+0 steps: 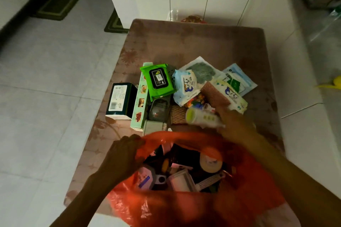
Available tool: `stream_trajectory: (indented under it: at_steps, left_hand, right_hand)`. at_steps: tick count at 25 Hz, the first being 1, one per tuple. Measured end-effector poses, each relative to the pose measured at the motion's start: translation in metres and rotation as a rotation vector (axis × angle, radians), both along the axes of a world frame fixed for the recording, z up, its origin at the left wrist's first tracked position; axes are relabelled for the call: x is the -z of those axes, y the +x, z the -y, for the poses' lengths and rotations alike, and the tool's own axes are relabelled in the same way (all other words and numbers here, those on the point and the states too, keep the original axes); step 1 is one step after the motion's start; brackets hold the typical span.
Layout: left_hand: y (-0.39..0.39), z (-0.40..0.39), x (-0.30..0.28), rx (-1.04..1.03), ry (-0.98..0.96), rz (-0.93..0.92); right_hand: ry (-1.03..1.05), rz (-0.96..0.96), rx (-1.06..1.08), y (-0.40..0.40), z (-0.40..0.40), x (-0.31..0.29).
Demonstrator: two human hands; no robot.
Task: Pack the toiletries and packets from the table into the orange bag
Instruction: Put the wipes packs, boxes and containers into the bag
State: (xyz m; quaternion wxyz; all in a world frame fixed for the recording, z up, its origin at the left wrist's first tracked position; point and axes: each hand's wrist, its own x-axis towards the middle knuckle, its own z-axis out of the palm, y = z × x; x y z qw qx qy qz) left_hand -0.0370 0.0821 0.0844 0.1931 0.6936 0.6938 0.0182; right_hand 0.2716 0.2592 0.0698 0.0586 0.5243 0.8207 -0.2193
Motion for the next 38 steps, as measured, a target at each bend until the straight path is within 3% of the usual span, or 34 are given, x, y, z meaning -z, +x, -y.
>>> stream_trajectory:
  at_steps: [4,6,10,12,18,21,23,28,32,38]
  left_hand:
    - [0.017,-0.008,-0.005,-0.065,0.092,0.212]
    - [0.024,-0.009,-0.008,-0.084,0.114,0.263]
    - [0.025,-0.009,-0.009,-0.059,0.142,0.352]
    - [0.02,-0.011,-0.007,-0.031,0.147,0.417]
    - [0.007,-0.013,-0.006,0.002,0.166,0.566]
    - [0.005,-0.01,-0.004,-0.041,0.138,0.683]
    - [0.006,-0.008,-0.005,-0.059,0.143,0.681]
    - [0.017,-0.003,-0.003,-0.024,0.156,0.626]
    - [0.023,-0.004,-0.006,-0.045,0.146,0.601]
    - [0.024,-0.008,-0.011,-0.066,0.201,0.554]
  right_hand:
    - [-0.051,-0.828,0.595,0.019,0.031,-0.083]
    - [-0.083,-1.039,0.647,0.025,0.067,-0.101]
    - [-0.234,-0.767,0.335,-0.004,0.115,-0.09]
    - [-0.162,-0.736,0.12,-0.035,0.127,-0.08]
    - [-0.095,-0.492,0.109,-0.048,0.136,-0.063]
    - [-0.15,-0.031,0.022,-0.037,0.149,-0.014]
    - [-0.181,0.15,-0.022,-0.032,0.158,0.018]
    - [0.119,0.109,-0.052,-0.039,0.172,0.04]
    - [0.11,0.097,-0.286,-0.052,0.184,0.056]
    - [0.042,0.15,-0.037,-0.05,0.16,0.059]
